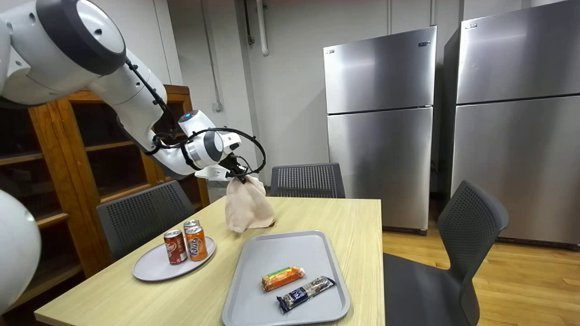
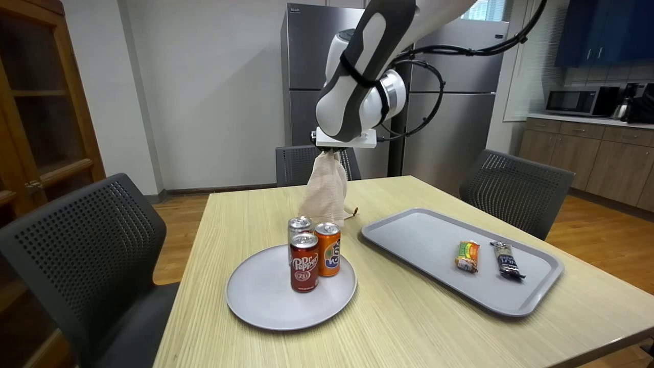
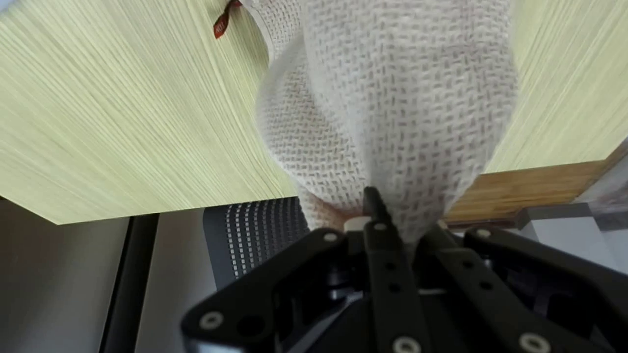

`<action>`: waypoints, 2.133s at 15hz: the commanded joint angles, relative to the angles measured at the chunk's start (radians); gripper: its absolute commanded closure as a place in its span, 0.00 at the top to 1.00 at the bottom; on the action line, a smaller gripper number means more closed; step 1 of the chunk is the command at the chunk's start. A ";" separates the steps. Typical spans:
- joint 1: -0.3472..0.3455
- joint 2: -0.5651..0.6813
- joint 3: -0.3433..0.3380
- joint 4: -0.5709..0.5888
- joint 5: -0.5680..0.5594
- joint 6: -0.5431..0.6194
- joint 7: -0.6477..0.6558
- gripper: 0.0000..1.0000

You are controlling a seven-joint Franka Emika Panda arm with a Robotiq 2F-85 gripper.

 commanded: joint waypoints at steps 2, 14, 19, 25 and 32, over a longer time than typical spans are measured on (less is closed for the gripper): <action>-0.009 0.043 0.002 0.012 0.001 -0.012 0.002 0.01; -0.005 0.092 -0.012 -0.004 0.004 -0.028 -0.002 0.33; -0.003 0.073 -0.031 -0.028 0.000 -0.015 -0.005 0.71; -0.005 0.012 -0.042 -0.103 -0.003 -0.030 -0.018 1.00; 0.011 -0.088 -0.059 -0.255 -0.017 -0.033 -0.016 1.00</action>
